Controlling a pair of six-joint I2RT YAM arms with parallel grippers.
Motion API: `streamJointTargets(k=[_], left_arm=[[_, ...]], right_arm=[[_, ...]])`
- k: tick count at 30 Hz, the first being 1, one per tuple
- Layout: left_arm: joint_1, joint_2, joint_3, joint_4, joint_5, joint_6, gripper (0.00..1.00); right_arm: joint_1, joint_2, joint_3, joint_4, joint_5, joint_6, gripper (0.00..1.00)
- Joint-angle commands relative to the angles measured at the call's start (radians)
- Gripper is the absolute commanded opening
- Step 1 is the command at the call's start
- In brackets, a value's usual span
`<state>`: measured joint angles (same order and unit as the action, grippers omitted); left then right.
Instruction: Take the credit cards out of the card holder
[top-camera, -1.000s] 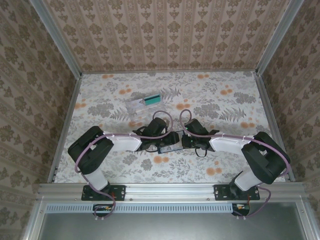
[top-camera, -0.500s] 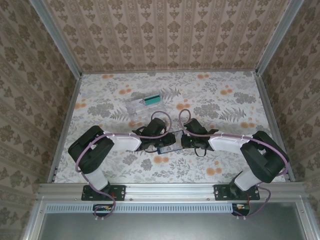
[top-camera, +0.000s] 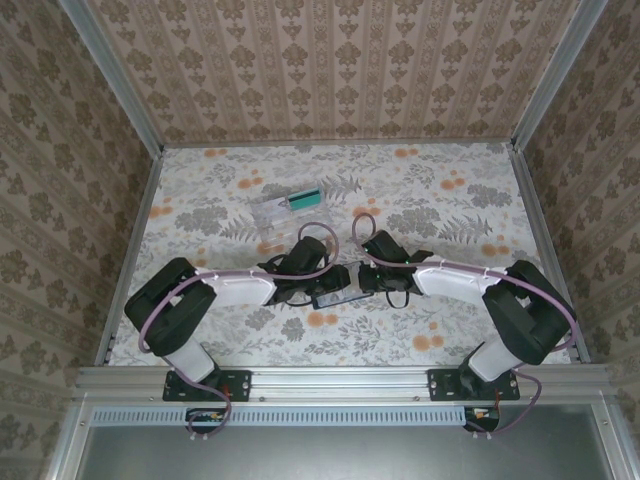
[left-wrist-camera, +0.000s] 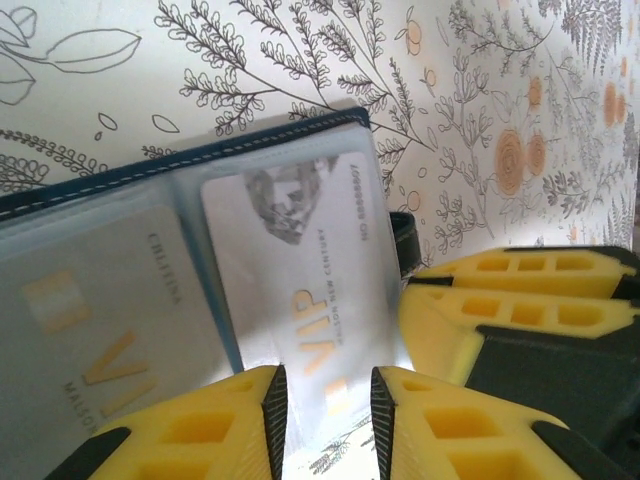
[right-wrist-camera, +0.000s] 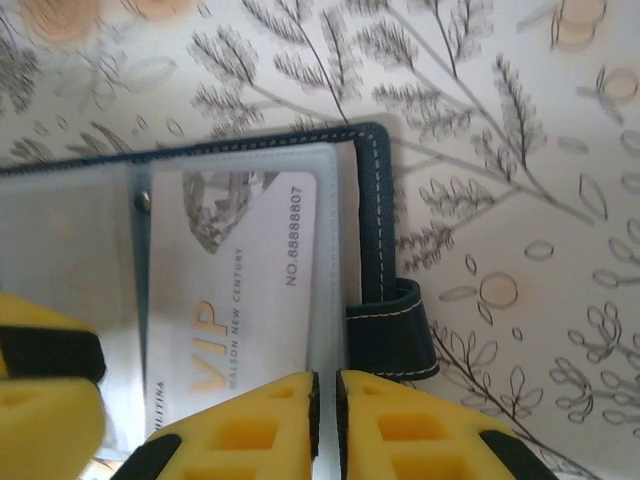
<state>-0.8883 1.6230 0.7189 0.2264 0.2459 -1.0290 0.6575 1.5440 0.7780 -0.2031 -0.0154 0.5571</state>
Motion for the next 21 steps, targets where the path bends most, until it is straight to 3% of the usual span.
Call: streamJointTargets(k=[1,9,21], left_arm=[[0.006,-0.025,-0.020,-0.018,-0.016,0.006,0.32],[0.020,-0.034,-0.037,-0.036,-0.031,0.006,0.32],[0.040,-0.066,-0.051,-0.159,-0.071,0.050,0.31]], right_arm=[[-0.001,0.044,0.057,-0.052,0.031,-0.029,0.15],[-0.002,0.097,0.089,-0.065,0.036,-0.043,0.13],[-0.001,0.062,0.134,-0.101,0.047,-0.087,0.15]])
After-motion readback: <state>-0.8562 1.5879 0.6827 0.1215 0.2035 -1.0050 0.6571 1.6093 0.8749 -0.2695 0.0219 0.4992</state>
